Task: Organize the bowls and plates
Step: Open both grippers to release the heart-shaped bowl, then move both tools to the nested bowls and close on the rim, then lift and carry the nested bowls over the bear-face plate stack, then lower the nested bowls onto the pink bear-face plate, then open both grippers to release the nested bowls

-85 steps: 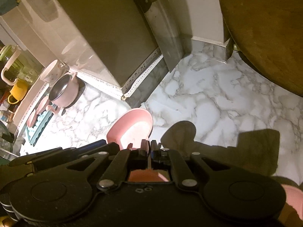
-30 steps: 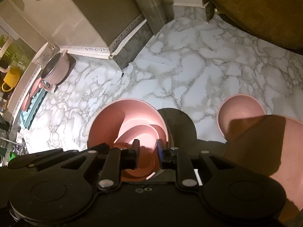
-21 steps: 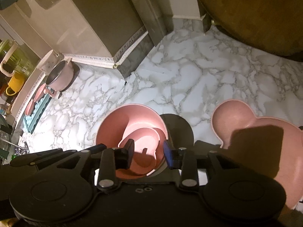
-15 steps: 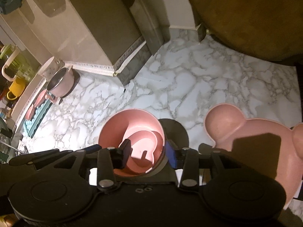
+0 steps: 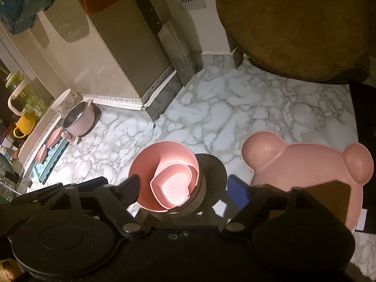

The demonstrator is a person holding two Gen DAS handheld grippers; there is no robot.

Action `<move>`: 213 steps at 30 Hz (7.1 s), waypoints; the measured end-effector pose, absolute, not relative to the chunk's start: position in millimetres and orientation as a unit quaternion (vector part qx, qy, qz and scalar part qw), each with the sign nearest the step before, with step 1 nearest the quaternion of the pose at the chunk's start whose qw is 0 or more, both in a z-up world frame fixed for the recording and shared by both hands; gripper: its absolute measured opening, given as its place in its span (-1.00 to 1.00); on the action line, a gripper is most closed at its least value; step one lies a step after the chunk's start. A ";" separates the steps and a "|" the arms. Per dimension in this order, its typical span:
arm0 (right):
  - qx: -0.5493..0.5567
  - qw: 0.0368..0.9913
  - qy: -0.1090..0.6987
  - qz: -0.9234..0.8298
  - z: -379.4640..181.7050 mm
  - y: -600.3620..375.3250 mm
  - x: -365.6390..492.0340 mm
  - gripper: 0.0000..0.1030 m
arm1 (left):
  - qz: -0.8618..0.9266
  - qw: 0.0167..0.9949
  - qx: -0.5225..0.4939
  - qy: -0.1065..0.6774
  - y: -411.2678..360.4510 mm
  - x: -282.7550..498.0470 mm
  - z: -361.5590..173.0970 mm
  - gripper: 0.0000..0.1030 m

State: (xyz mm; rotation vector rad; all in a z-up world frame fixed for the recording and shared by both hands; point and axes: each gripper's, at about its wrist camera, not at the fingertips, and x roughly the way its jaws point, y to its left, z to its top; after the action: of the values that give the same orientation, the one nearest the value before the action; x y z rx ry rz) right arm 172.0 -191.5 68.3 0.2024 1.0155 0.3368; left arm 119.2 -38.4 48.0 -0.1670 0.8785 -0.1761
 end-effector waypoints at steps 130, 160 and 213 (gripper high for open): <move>0.191 0.853 0.486 -0.016 52.1 -300.2 172.7 -0.54 | -0.161 0.846 -0.089 0.500 -157.8 182.6 33.3 -0.24; 0.228 0.821 0.518 -0.075 4.9 -360.9 160.8 -0.54 | -0.199 0.814 -0.051 0.543 -215.3 191.4 -17.6 -0.24; 0.140 0.912 0.384 -0.013 64.6 -331.0 73.9 0.58 | -0.212 0.884 -0.020 0.416 -150.6 113.5 42.1 0.28</move>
State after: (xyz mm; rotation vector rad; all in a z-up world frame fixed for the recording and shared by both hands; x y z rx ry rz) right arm 73.9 -331.0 64.6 0.2895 0.7916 -0.0267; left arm 113.5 -150.6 42.1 -0.0413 0.8663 -0.4422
